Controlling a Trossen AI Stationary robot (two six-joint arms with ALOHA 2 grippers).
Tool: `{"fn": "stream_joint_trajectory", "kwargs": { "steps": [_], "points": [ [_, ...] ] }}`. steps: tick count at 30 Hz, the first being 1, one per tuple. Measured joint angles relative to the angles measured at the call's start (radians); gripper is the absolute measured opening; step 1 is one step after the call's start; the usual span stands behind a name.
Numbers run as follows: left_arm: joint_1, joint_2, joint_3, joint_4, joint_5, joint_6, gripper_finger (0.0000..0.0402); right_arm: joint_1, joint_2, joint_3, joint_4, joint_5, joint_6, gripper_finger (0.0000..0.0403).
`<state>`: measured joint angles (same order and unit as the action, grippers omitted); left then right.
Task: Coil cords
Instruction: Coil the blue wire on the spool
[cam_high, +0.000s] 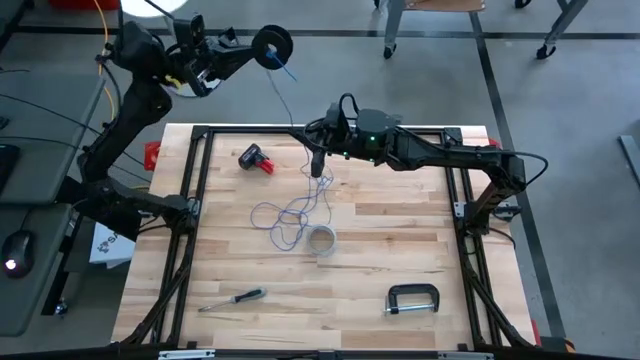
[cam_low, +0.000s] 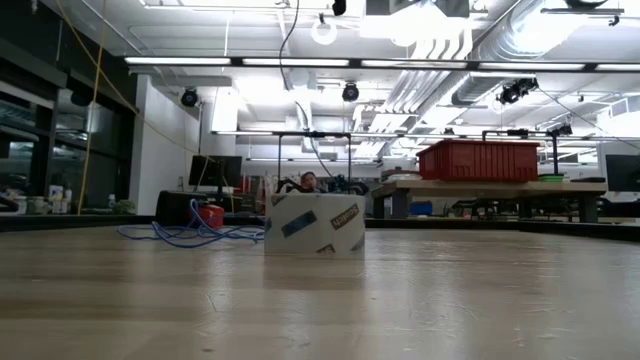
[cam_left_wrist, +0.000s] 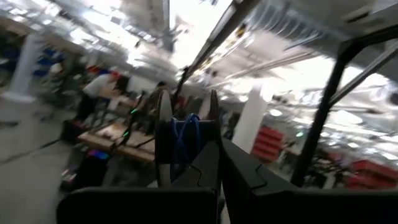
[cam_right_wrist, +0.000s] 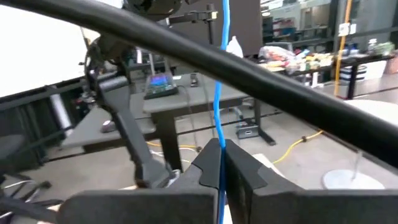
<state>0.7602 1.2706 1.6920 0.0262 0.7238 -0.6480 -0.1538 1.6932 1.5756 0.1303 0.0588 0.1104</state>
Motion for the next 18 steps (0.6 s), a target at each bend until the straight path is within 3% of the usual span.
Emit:
{"fn": "stream_joint_trajectory", "kwargs": {
  "steps": [11, 18],
  "points": [
    [0.098, -0.132, 0.001, -0.484, 0.004, 0.135, 0.0000, 0.005, -0.084, -0.001, -0.100, -0.029, -0.023, 0.0000],
    [0.114, -0.164, 0.001, -0.631, 0.031, 0.135, 0.0000, 0.003, -0.162, -0.001, -0.151, -0.028, -0.051, 0.0000]
  ]
}}
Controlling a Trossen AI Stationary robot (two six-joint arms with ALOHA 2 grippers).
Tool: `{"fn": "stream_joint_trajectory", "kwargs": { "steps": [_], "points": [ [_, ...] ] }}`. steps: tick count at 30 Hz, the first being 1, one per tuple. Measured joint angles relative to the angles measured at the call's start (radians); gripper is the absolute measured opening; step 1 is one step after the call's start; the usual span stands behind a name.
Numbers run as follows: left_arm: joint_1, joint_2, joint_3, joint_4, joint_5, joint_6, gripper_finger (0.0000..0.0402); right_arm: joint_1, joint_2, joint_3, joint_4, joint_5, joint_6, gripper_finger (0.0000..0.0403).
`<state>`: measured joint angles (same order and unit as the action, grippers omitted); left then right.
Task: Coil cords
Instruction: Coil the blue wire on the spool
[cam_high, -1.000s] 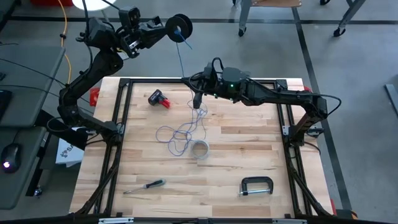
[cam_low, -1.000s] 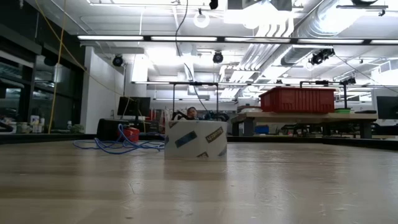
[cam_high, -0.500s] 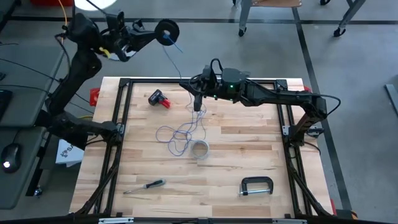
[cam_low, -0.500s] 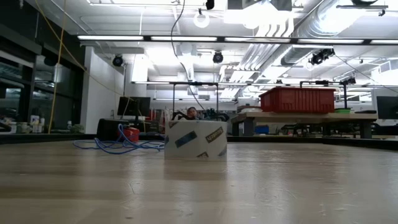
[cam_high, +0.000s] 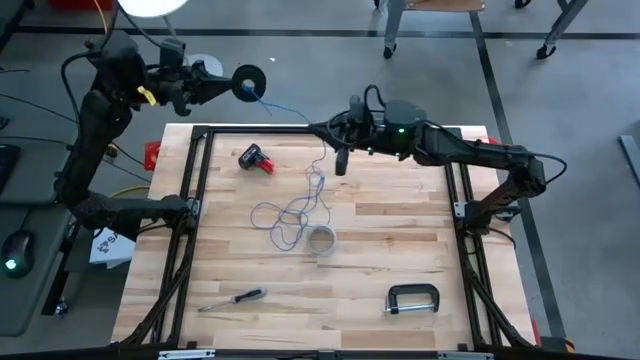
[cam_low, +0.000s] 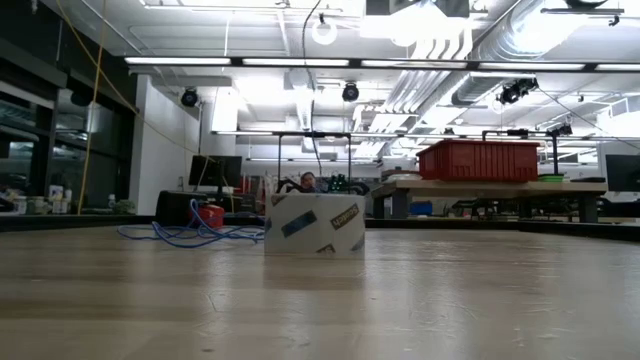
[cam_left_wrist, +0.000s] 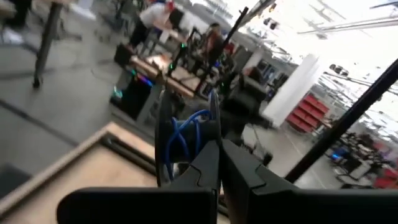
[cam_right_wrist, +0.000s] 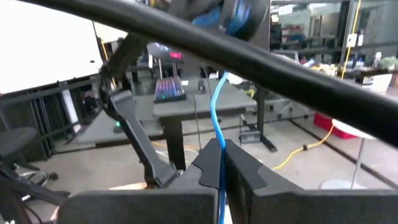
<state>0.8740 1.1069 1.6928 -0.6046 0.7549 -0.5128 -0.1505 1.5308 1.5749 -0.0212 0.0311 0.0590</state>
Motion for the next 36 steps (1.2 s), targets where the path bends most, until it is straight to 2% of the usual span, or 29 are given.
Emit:
{"fn": "stream_joint_trajectory", "kwargs": {
  "steps": [7, 12, 16, 20, 23, 28, 33, 36],
  "points": [
    [-0.048, 0.041, 0.000, -0.108, 0.093, -0.091, 0.0000, -0.005, -0.023, 0.000, 0.002, 0.022, -0.042, 0.0000],
    [-0.130, 0.108, 0.000, -0.109, 0.206, -0.161, 0.0000, -0.013, -0.022, 0.000, 0.018, 0.022, -0.041, 0.0000],
    [-0.194, 0.172, -0.001, -0.100, 0.251, -0.167, 0.0000, -0.013, -0.021, 0.000, 0.067, 0.021, -0.041, 0.0000],
    [-0.255, 0.236, -0.002, -0.035, 0.329, -0.201, 0.0000, -0.020, -0.021, 0.000, 0.073, 0.017, -0.041, 0.0000],
    [-0.305, 0.286, -0.002, 0.113, 0.368, -0.271, 0.0000, -0.026, -0.021, 0.000, 0.101, 0.004, -0.040, 0.0000],
    [-0.357, 0.365, -0.002, 0.497, 0.428, -0.500, 0.0000, -0.035, -0.021, 0.000, 0.141, -0.032, -0.034, 0.0000],
    [-0.382, 0.435, -0.002, 0.861, 0.419, -0.718, 0.0000, -0.035, -0.021, 0.000, 0.164, -0.045, -0.033, 0.0000],
    [-0.396, 0.476, -0.002, 1.016, 0.397, -0.811, 0.0000, -0.035, -0.018, 0.000, 0.163, -0.074, -0.009, 0.0000]
  ]
}}
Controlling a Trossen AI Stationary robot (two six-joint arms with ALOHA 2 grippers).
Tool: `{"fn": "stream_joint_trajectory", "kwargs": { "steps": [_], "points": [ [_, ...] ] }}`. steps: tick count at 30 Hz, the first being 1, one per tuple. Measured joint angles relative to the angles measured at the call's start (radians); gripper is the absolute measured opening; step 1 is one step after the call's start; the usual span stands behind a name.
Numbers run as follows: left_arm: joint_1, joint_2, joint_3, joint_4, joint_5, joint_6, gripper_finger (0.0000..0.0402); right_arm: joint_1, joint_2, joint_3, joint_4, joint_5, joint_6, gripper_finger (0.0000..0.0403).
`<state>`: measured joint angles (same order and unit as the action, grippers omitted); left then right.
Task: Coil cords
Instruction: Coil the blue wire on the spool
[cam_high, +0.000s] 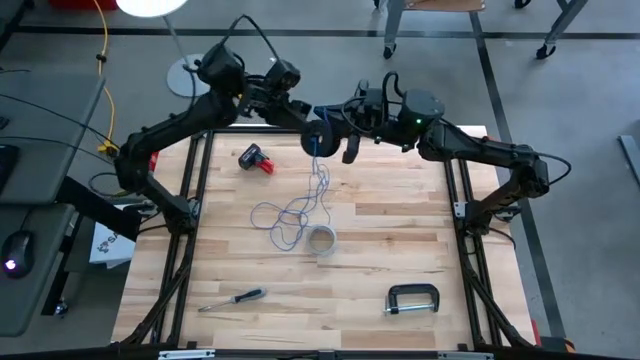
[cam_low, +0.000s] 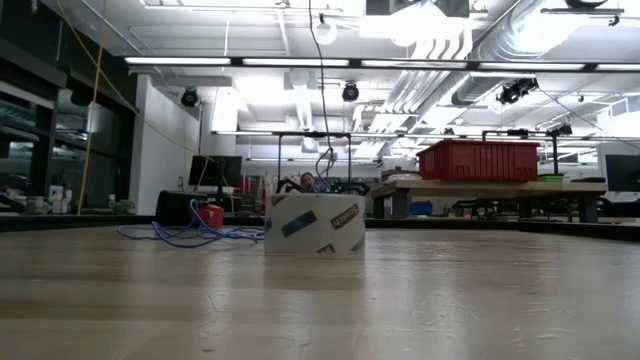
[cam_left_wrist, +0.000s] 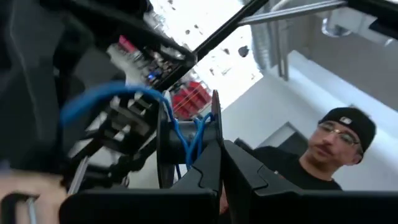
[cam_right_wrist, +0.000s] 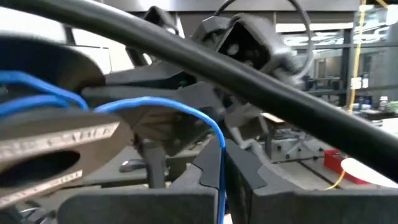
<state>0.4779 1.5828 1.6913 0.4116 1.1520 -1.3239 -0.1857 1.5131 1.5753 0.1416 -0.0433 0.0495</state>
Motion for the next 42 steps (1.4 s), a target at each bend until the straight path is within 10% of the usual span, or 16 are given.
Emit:
{"fn": "stream_joint_trajectory", "kwargs": {
  "steps": [27, 42],
  "points": [
    [0.034, 0.052, 0.000, 0.351, -0.306, 0.062, 0.0000, 0.018, 0.000, 0.000, 0.001, -0.134, 0.154, 0.0000],
    [0.183, -0.003, 0.000, 0.324, -0.208, 0.113, 0.0001, 0.023, 0.000, 0.001, -0.045, -0.101, 0.153, 0.0006]
  ]
}}
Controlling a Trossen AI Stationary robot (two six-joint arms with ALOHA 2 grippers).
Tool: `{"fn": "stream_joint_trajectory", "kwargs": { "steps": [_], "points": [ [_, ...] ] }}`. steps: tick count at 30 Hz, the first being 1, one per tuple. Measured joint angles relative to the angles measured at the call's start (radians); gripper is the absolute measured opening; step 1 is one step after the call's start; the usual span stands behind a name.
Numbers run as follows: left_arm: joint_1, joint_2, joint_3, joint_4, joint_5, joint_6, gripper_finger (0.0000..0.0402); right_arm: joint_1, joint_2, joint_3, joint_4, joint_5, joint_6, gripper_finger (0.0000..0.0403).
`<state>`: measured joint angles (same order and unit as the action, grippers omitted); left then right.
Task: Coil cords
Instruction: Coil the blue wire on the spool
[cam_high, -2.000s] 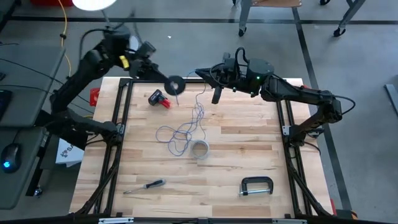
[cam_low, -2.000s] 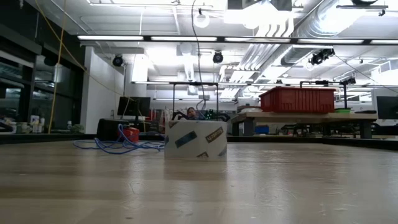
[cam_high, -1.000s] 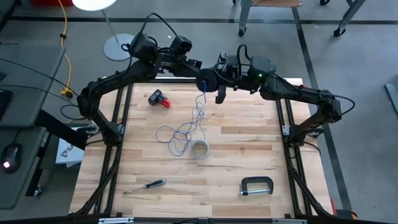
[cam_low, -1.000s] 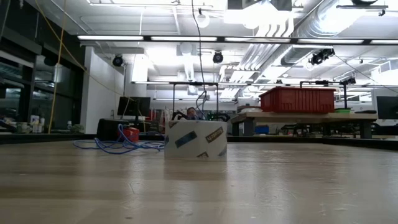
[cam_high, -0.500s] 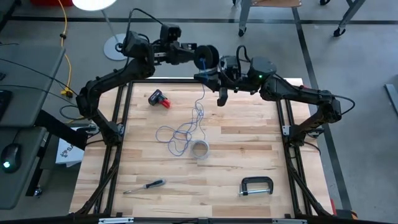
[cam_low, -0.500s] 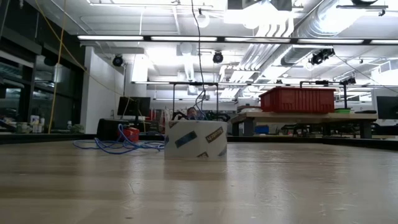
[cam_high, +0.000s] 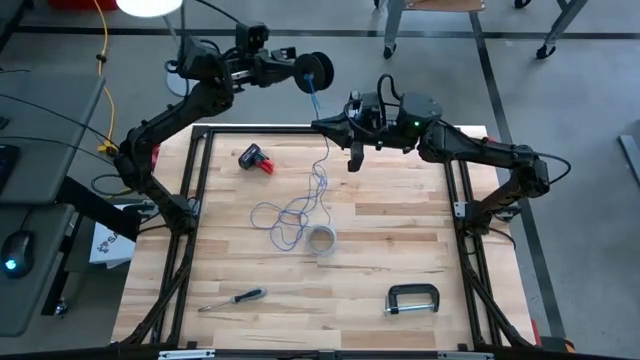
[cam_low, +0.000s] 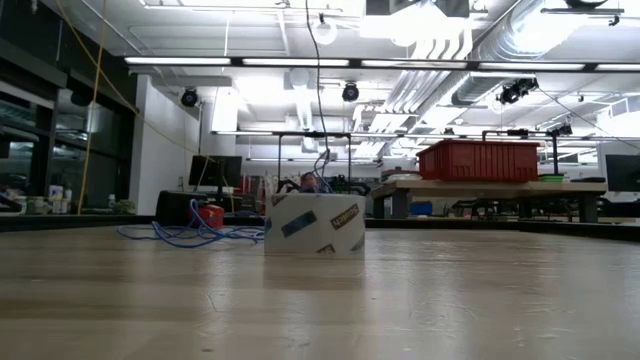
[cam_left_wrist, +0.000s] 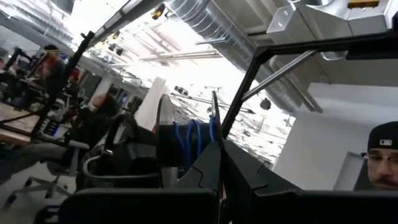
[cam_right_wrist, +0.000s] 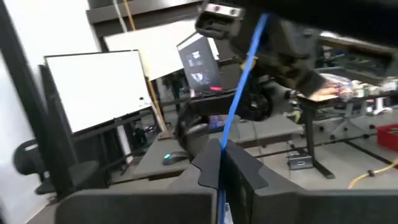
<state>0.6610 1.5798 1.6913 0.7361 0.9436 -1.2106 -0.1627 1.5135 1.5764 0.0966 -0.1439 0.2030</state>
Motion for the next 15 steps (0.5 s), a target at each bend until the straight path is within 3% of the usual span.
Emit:
{"fn": "stream_joint_trajectory", "kwargs": {
  "steps": [4, 11, 15],
  "points": [
    [0.009, -0.017, 0.000, 0.004, -0.003, -0.007, 0.0001, 0.000, 0.001, 0.000, -0.057, 0.026, -0.012, 0.0044],
    [0.007, -0.030, 0.000, 0.004, 0.017, 0.014, 0.0001, -0.009, 0.012, 0.000, -0.117, 0.109, -0.049, 0.0150],
    [0.003, -0.031, 0.000, 0.003, 0.013, 0.011, 0.0001, -0.007, 0.045, 0.000, -0.116, 0.149, -0.099, 0.0182]
  ]
}}
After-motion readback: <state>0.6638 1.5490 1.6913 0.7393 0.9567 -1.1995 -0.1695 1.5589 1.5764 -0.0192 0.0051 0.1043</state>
